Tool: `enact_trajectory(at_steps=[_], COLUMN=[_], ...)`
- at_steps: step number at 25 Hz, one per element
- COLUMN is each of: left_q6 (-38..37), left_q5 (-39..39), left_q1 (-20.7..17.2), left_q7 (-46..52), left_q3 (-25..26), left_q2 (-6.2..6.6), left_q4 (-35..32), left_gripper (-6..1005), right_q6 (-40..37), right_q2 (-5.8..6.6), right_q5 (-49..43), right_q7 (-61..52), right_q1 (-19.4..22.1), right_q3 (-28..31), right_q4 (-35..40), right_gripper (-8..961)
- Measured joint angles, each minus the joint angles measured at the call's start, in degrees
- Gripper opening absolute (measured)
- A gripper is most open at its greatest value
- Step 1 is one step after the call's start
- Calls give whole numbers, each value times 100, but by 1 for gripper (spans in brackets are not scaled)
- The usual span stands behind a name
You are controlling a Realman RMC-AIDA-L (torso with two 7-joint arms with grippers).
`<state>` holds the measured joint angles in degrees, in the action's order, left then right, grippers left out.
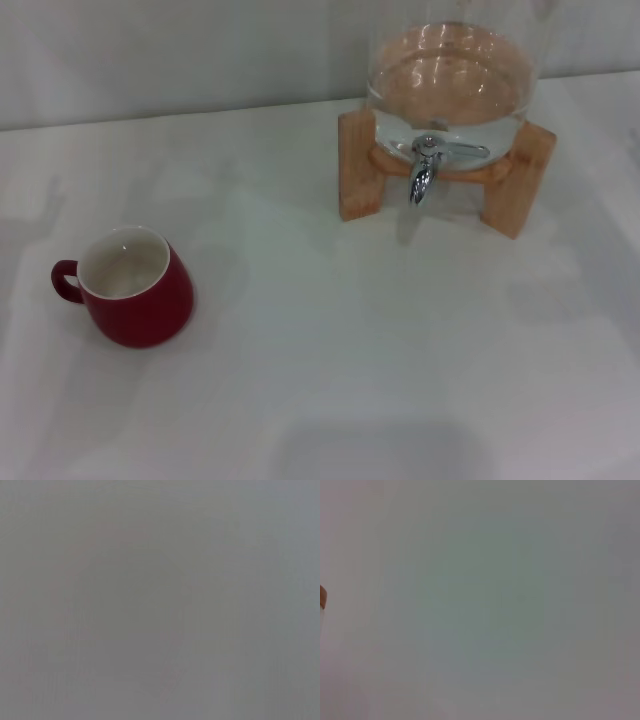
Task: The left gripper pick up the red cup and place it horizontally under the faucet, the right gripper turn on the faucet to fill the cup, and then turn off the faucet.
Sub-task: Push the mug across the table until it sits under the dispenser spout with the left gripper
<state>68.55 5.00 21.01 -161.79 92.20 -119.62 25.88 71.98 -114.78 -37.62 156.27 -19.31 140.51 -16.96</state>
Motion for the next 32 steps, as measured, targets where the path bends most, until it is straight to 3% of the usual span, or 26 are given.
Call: enact_trajectory(at_steps=[16, 22, 26, 32], left_q6=[-6, -43, -88, -21], left_q5=[20, 53, 136, 566], left_q1=[0, -1, -124, -429], left_q7=[11, 33, 64, 67], left_q3=[0, -56, -251, -1023], left_q2=[0, -22, -46, -57], left_q4=[-105, -428, -553, -514], left_gripper=[880, 878, 877, 875], right_q6=[0, -1, -51, -238], right_q2=[2, 26, 53, 76], right_q5=[0, -1, -7, -37], right_q7=[0, 4, 8, 22], right_q1=[34, 1, -47, -176], right_q3=[-7, -11, -17, -25], right_q4=[0, -1, -4, -45], right_gripper=[674, 674, 674, 674])
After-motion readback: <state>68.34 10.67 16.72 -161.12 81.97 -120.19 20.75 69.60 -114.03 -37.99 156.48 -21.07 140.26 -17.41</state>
